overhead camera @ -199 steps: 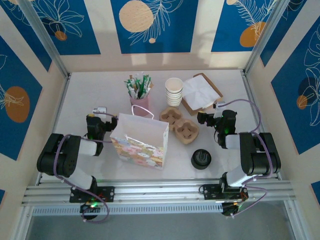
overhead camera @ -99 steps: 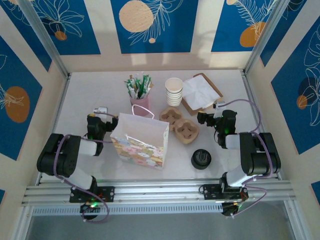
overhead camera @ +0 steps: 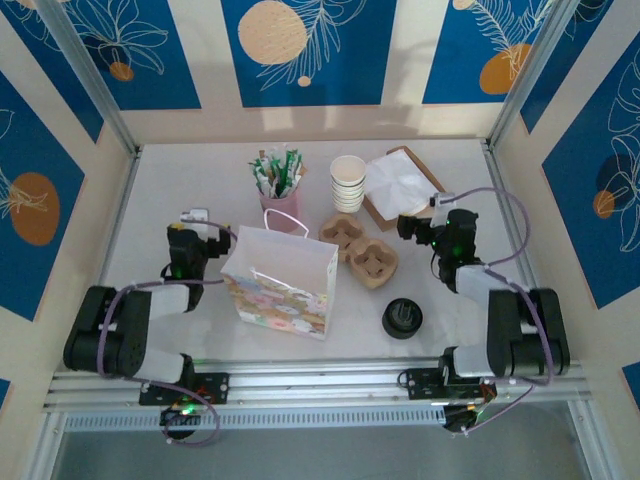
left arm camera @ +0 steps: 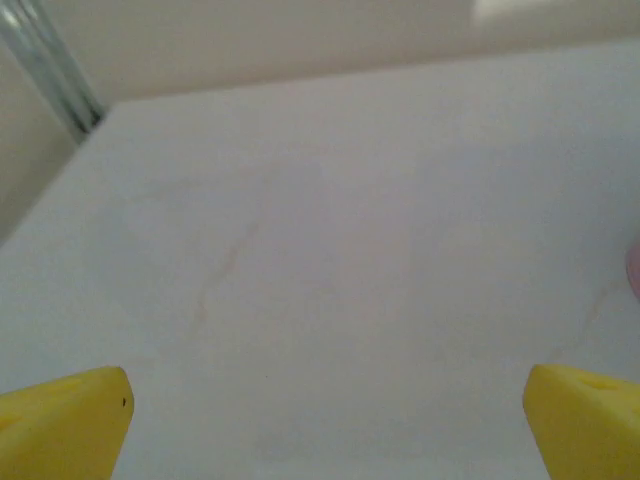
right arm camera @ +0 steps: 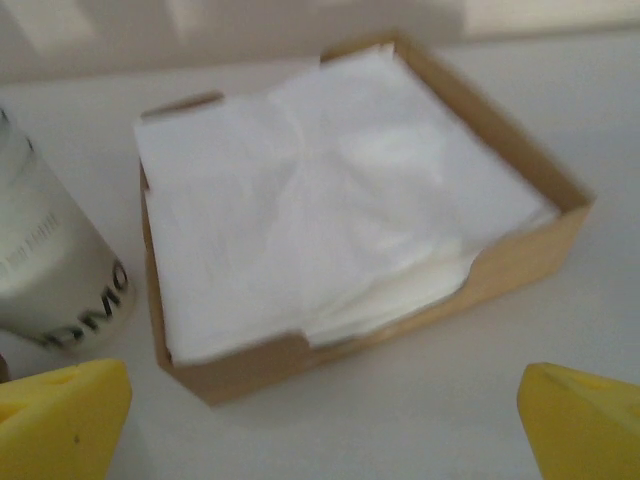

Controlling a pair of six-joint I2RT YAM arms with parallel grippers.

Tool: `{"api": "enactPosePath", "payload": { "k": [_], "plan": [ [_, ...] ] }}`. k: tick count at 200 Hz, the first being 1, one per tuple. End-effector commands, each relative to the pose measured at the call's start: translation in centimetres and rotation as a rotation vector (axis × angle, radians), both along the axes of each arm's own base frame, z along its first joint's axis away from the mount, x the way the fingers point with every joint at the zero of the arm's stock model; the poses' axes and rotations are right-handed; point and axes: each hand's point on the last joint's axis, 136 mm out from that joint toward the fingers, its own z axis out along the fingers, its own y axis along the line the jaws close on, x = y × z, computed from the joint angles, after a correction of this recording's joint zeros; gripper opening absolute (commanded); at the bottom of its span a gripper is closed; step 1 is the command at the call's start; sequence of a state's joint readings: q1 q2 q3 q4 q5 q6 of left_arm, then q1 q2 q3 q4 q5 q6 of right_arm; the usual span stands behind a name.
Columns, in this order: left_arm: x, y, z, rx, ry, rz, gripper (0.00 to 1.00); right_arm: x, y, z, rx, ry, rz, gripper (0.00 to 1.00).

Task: Pack the takeout coffee

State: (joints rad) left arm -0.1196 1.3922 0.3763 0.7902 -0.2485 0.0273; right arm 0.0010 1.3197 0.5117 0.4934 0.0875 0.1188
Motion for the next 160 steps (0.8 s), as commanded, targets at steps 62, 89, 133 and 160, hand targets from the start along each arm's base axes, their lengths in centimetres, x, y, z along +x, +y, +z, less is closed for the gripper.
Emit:
{"api": "enactPosePath", "payload": {
  "k": [62, 89, 133, 160],
  "plan": [
    [-5.8, 5.0, 7.9, -0.105, 0.256, 0.344, 1.00, -6.0, -5.8, 6.1, 0.396, 0.338, -0.406, 1.00],
    [-8.3, 6.0, 11.2, -0.147, 0.273, 0.417, 1.00, -7.2, -5.6, 9.2, 0.539, 0.388, -0.409, 1.00],
    [-9.3, -1.3, 15.6, -0.422, 0.359, 0.018, 1.00, -8.5, -1.6, 14.0, 0.617, 0.462, -0.295, 0.77],
    [-10.9, -6.8, 17.5, -0.613, 0.412, -0.258, 0.88, -8.0, 3.1, 15.5, 0.564, 0.503, -0.184, 0.63]
  ]
}}
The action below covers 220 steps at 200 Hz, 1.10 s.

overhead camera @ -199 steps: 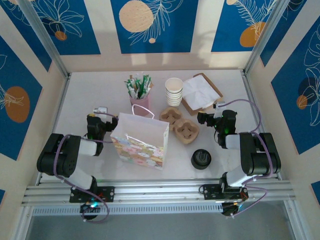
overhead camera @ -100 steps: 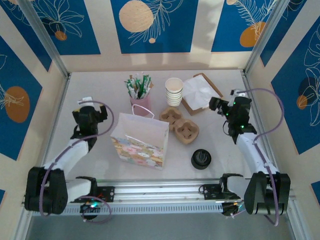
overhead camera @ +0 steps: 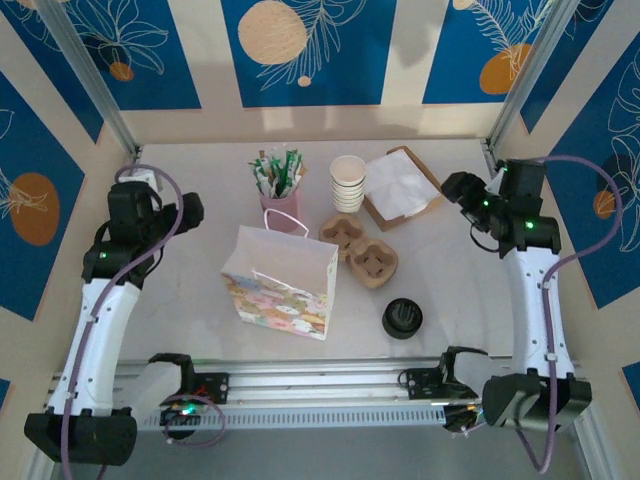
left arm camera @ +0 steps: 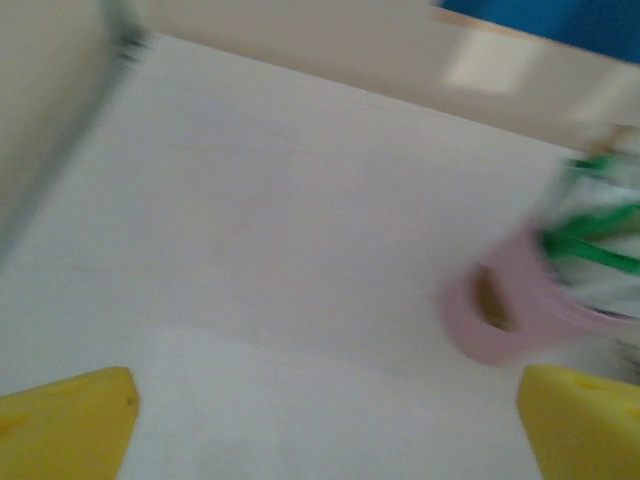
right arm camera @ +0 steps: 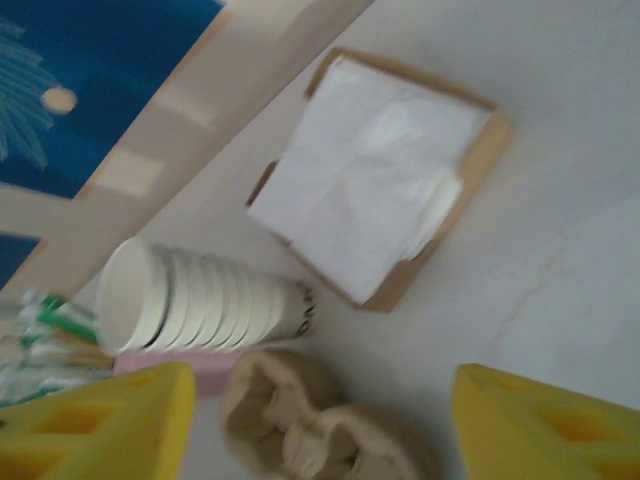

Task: Pack the takeout coffee

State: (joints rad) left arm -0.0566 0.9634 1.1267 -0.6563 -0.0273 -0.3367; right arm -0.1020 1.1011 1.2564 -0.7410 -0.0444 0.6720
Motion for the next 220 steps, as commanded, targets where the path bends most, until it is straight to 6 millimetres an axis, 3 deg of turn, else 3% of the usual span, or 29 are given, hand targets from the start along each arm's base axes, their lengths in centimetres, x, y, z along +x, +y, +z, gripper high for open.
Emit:
{"api": "enactPosePath", "payload": {
  "k": [1, 16, 35, 72, 102, 150, 220],
  "plan": [
    [-3.1, -6.0, 0.2, -0.256, 0.100, -0.269, 0.87, -1.2, 4.4, -0.4, 0.043, 0.105, 0.109, 0.63],
    [-4.2, -6.8, 0.3, -0.314, 0.122, -0.296, 0.77, -0.6, 6.5, -0.1, 0.000, 0.109, 0.144, 0.59],
    [-5.7, -7.5, 0.5, -0.333, 0.145, -0.341, 0.70, 0.8, 8.6, -0.1, -0.024, 0.110, 0.160, 0.54],
    [-7.4, -7.1, 0.5, -0.269, 0.200, -0.356, 0.57, 3.5, 10.6, -0.6, -0.149, 0.118, 0.139, 0.49],
    [-8.1, -7.2, 0.3, -0.221, 0.242, -0.390, 0.58, 5.3, 12.2, -0.9, -0.154, 0.124, 0.122, 0.46],
    [-8.3, -9.0, 0.0, -0.223, 0.245, -0.477, 0.58, 7.3, 14.5, -2.7, -0.191, 0.181, 0.096, 0.42],
    [-8.5, -9.5, 0.1, -0.203, 0.228, -0.500, 0.59, 9.3, 15.4, -3.5, -0.220, 0.176, 0.058, 0.38]
  ]
}}
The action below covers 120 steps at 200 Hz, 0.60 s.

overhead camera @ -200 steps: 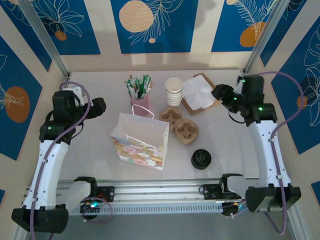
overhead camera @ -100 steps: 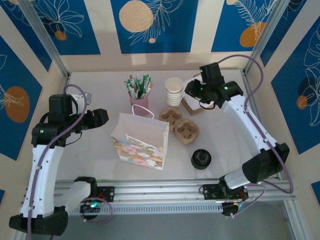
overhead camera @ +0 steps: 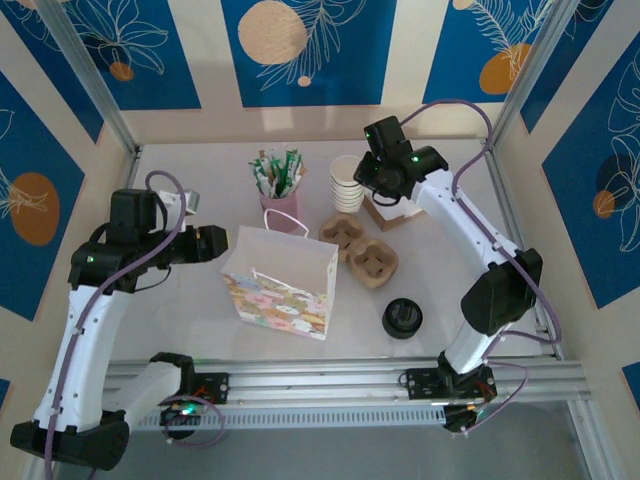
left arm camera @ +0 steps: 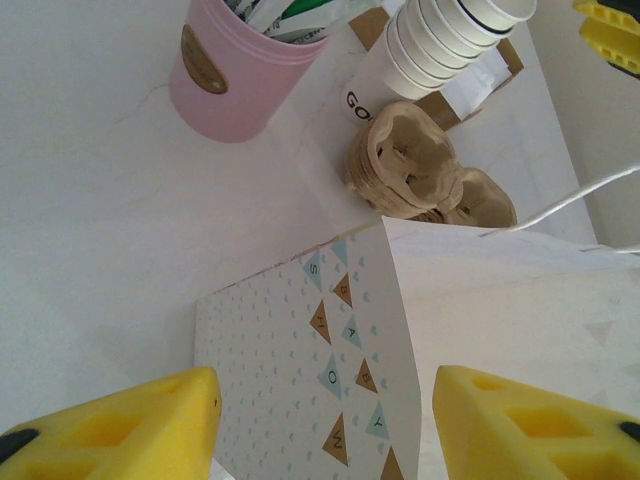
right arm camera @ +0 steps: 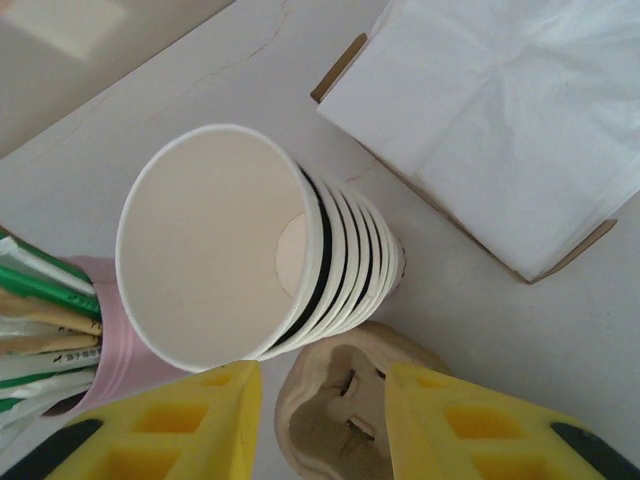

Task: Pack the takeout coffee

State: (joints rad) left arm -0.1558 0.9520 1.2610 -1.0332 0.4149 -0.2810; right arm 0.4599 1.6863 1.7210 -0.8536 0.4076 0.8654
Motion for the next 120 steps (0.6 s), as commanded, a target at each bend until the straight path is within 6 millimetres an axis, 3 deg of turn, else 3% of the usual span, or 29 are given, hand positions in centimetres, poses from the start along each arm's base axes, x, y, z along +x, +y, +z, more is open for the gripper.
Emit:
{"api": "enactPosePath", "payload": {
  "k": [1, 120],
  "plan": [
    [-0.4, -0.3, 0.2, 0.008, -0.016, -0.026, 0.59, 0.7, -0.2, 1.1, -0.001, -0.033, -0.039, 0.38],
    [-0.9, 0.1, -0.2, 0.026, -0.027, -0.017, 0.59, 2.6, 0.8, -0.5, -0.022, -0.019, -0.040, 0.36]
  ]
}}
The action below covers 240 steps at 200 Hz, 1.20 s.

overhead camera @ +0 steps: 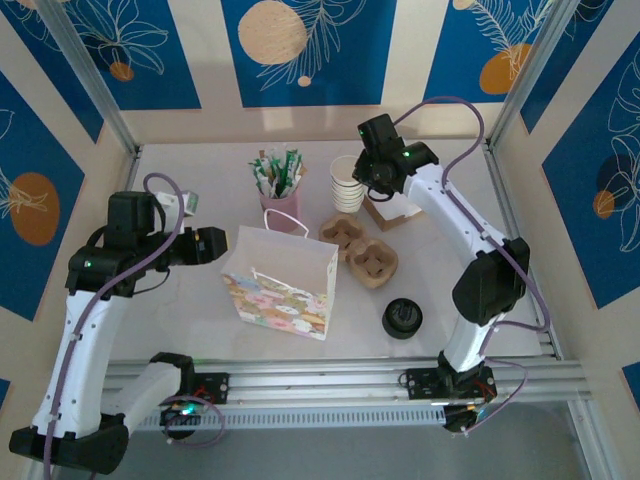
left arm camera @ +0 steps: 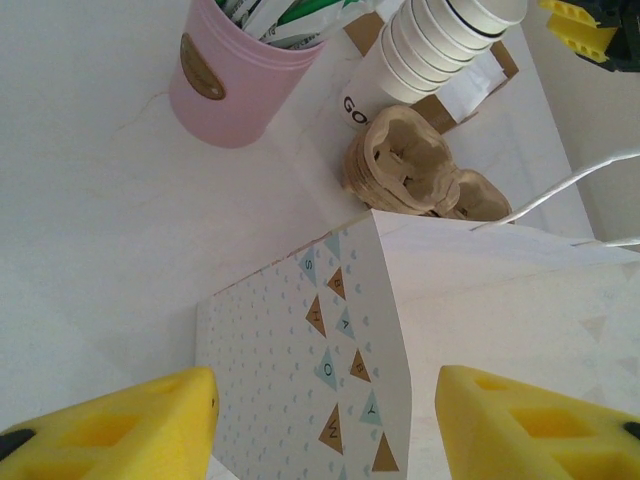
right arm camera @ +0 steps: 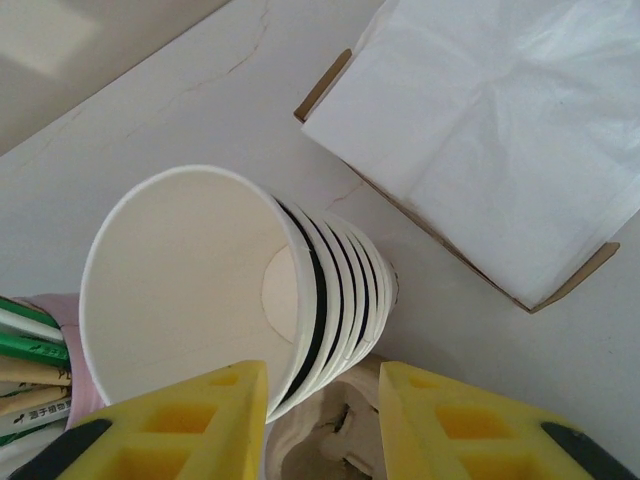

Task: Pack the takeout coffee

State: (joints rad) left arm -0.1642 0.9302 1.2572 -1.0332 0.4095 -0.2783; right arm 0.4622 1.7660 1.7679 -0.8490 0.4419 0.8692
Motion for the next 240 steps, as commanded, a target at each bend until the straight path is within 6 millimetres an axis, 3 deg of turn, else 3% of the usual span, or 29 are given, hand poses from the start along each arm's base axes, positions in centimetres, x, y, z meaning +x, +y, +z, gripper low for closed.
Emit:
{"api": "enactPosePath", "payload": {
  "k": [1, 86, 150, 178, 206, 240],
  "plan": [
    [-0.4, 0.2, -0.5, 0.024, -0.008, -0.009, 0.59, 0.9, 0.5, 0.9, 0.012, -0.033, -0.018, 0.36],
    [-0.3, 0.3, -0.6, 0.024, -0.014, 0.002, 0.60, 1.7, 1.0, 0.0, 0.008, -0.027, -0.008, 0.24],
    [-0.2, 0.3, -1.1, 0.030, -0.001, 0.006, 0.60, 1.9, 0.6, -0.2, -0.015, -0.025, -0.006, 0.23],
    [-0.1, 0.6, -1.3, 0.042, 0.000, 0.013, 0.60, 2.0, 0.9, -0.3, -0.009, -0.022, 0.004, 0.15],
    [-0.1, 0.7, -1.6, 0.051, 0.005, 0.017, 0.61, 2.0, 0.8, 0.1, -0.012, -0.030, 0.006, 0.07],
    [0.1, 0.9, -2.1, 0.074, 0.008, 0.021, 0.62, 2.0, 0.8, 1.0, -0.006, -0.042, 0.011, 0.05]
  ]
}}
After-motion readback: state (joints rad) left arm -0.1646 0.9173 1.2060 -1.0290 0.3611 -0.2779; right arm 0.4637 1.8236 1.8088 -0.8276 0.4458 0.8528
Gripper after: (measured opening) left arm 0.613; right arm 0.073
